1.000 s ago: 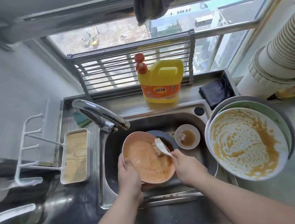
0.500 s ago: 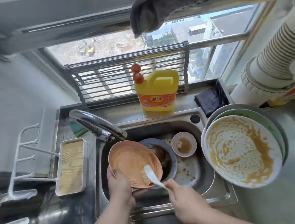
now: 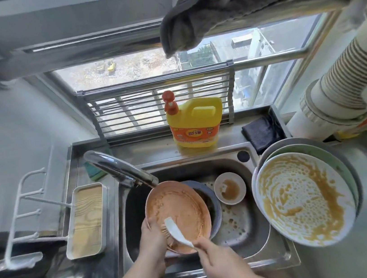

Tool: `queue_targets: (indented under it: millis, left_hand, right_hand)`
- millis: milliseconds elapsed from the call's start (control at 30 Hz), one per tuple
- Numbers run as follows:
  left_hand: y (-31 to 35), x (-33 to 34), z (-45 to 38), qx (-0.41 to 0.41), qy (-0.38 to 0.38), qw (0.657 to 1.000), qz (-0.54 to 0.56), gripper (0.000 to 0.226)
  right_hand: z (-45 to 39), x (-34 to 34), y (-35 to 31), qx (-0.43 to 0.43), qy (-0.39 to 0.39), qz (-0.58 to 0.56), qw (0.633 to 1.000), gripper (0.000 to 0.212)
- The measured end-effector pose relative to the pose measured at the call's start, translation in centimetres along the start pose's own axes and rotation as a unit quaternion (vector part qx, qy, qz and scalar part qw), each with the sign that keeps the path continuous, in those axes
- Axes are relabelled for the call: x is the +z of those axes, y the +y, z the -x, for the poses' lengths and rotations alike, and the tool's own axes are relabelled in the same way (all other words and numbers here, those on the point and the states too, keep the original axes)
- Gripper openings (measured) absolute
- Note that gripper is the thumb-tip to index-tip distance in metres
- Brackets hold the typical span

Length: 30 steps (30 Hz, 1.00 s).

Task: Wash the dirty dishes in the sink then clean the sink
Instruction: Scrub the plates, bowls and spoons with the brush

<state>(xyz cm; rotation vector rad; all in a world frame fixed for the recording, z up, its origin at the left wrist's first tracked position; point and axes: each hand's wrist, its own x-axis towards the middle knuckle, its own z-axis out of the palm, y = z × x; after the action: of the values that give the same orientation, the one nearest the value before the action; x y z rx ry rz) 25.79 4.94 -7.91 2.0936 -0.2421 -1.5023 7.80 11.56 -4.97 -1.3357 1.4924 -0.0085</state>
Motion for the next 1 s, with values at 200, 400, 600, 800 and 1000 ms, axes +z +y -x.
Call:
queue_targets:
  millis: [200, 400, 600, 800, 1000]
  left_hand:
    - [-0.7, 0.6, 0.6, 0.058, 0.006, 0.997, 0.059, 0.030]
    - [1.1, -0.7, -1.4, 0.081, 0.042, 0.996, 0.018, 0.026]
    - [-0.2, 0.5, 0.5, 0.140, -0.008, 0.990, 0.000, 0.031]
    - [2.4, -1.2, 0.1, 0.096, 0.031, 0.994, 0.040, 0.029]
    - [-0.5, -1.9, 1.2, 0.192, 0.012, 0.978, -0.082, 0.040]
  right_hand:
    - [-4.8, -4.8, -1.4, 0.062, 0.057, 0.089, 0.993, 0.031]
    - [0.6, -0.2, -1.0, 0.048, 0.026, 0.014, 0.998, 0.026]
    - [-4.1, -4.6, -3.2, 0.034, 0.075, 0.035, 0.996, 0.030]
    - [0.1, -0.4, -1.0, 0.039, 0.059, 0.016, 0.997, 0.018]
    - [-2.2, -1.3, -3.9, 0.001, 0.102, -0.044, 0.994, 0.026]
